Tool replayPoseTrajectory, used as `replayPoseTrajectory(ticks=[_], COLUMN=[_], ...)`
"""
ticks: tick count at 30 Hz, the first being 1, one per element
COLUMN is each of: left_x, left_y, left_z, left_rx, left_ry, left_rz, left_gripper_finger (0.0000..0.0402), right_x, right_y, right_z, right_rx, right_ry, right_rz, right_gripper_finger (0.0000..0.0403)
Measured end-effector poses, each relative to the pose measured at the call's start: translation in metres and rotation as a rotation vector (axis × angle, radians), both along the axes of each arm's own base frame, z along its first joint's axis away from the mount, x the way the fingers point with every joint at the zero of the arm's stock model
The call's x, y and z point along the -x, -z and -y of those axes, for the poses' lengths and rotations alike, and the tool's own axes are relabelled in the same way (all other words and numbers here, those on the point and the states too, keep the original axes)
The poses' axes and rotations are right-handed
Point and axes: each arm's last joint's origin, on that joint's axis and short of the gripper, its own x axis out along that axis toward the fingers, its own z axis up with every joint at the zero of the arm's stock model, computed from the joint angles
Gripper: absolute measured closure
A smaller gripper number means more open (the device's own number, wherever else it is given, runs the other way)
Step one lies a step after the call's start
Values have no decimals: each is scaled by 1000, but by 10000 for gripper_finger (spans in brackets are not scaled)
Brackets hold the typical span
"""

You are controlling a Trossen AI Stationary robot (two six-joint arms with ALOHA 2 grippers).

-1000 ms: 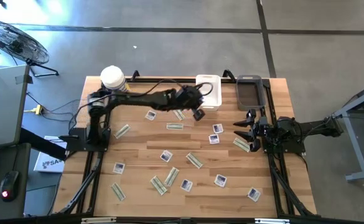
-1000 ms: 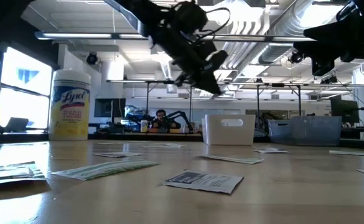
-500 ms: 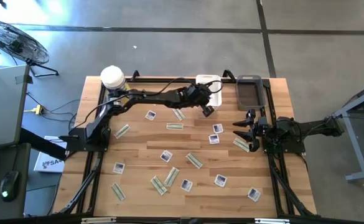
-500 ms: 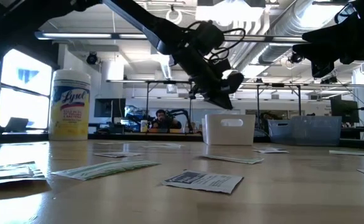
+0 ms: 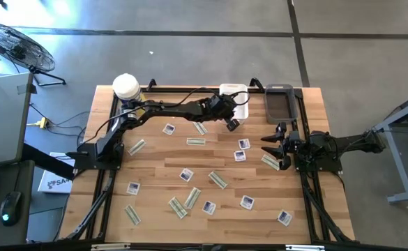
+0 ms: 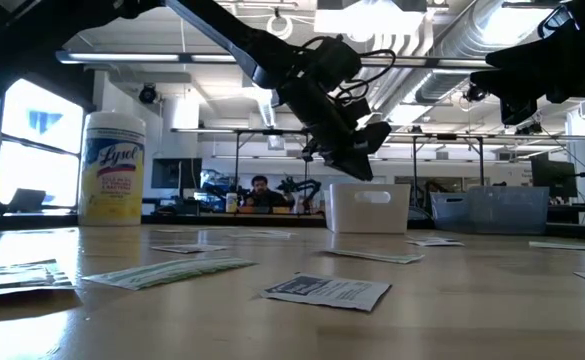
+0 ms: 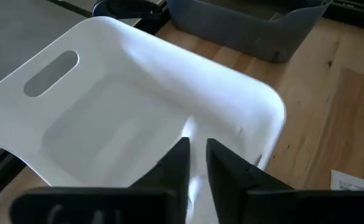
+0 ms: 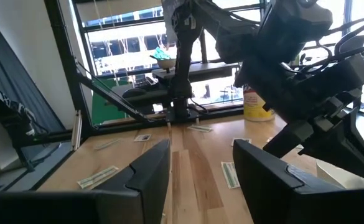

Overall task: Pick & Place First Aid Supplies
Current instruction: Put the blue alcohol pad into the white bin

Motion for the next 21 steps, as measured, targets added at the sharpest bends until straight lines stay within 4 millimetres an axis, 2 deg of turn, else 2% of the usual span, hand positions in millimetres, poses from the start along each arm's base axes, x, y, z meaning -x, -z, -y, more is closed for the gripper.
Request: replayPoseTrajectory(ticks=[5, 11, 17, 21], left_x=[0, 5, 33, 53], left_y=[0, -7, -54, -79], left_z=[1, 3, 12, 34], left_rx=[18, 53, -21, -94], left_ry=[21, 24, -49, -110], left_rz=[6, -17, -94, -198], left_gripper_finger=[294, 281, 280, 280], right_x=[0, 0, 0, 0], right_y=[0, 0, 0, 0], right_z=[0, 0, 0, 0], right_rx=[0, 0, 0, 0], right_ry=[0, 0, 0, 0], right_rz=[0, 0, 0, -1], right_gripper_finger=[233, 233, 233, 233])
